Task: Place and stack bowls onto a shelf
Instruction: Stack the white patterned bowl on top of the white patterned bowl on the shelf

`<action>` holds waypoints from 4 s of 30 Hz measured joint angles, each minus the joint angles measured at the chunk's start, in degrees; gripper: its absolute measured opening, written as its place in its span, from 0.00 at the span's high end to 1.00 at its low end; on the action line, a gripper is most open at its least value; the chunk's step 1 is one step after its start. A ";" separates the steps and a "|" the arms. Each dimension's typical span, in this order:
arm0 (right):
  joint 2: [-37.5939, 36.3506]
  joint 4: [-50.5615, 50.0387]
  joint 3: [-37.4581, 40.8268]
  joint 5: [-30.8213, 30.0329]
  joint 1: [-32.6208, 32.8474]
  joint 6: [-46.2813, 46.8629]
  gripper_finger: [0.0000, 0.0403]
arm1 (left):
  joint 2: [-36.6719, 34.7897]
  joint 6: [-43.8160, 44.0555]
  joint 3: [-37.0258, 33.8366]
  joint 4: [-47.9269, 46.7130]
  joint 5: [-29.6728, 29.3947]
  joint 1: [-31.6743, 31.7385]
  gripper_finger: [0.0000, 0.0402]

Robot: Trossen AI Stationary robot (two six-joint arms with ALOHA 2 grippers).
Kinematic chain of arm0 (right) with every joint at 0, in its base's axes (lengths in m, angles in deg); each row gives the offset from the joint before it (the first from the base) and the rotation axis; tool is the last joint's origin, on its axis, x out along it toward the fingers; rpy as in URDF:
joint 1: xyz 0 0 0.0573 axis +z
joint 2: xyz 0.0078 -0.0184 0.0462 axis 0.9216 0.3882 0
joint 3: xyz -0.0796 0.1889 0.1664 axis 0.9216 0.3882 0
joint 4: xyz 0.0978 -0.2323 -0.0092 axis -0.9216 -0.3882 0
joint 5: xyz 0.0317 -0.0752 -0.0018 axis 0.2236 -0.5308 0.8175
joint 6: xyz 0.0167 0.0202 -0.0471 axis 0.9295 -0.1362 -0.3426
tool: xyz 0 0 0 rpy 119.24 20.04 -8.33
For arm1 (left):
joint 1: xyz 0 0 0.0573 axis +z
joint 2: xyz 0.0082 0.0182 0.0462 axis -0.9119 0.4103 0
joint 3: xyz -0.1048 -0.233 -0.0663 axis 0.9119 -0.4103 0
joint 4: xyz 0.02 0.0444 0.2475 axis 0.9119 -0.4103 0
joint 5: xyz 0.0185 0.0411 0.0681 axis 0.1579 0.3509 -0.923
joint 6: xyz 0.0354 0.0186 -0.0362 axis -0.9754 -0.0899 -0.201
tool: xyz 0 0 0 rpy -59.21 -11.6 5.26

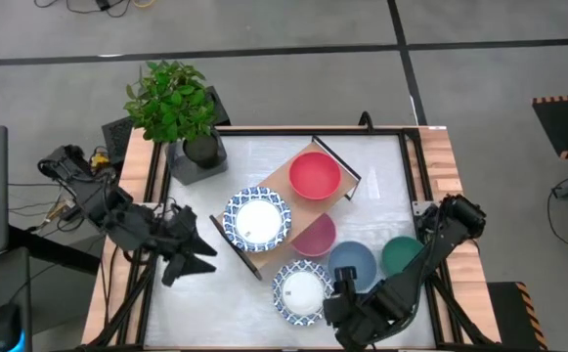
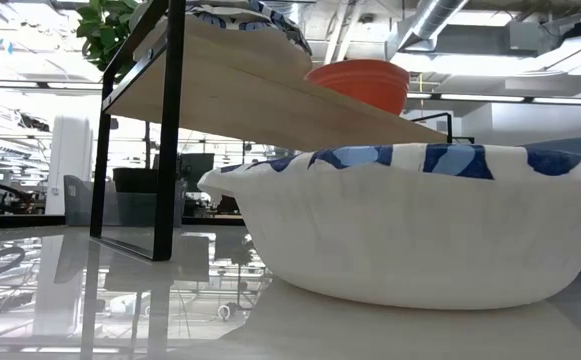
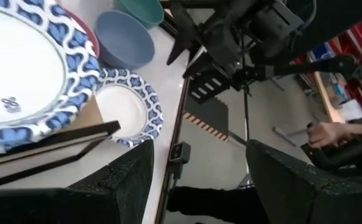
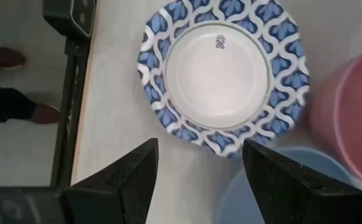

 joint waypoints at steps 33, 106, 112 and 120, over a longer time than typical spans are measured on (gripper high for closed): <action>8.54 11.35 6.32 1.22 -0.67 -15.51 0.36 | 3.50 1.77 -0.02 2.96 -13.05 -7.41 0.41; 5.98 -29.01 -37.59 -5.35 5.38 -15.49 0.95 | 5.69 18.58 -0.07 22.10 -7.23 -0.23 0.41; 5.97 -29.03 -37.59 -9.77 5.28 -19.82 0.95 | 5.69 18.50 -0.07 22.15 -4.24 2.52 0.41; 5.97 -28.99 -37.59 -14.67 4.27 -24.13 0.95 | 5.69 16.81 -0.07 22.04 -2.95 7.13 0.41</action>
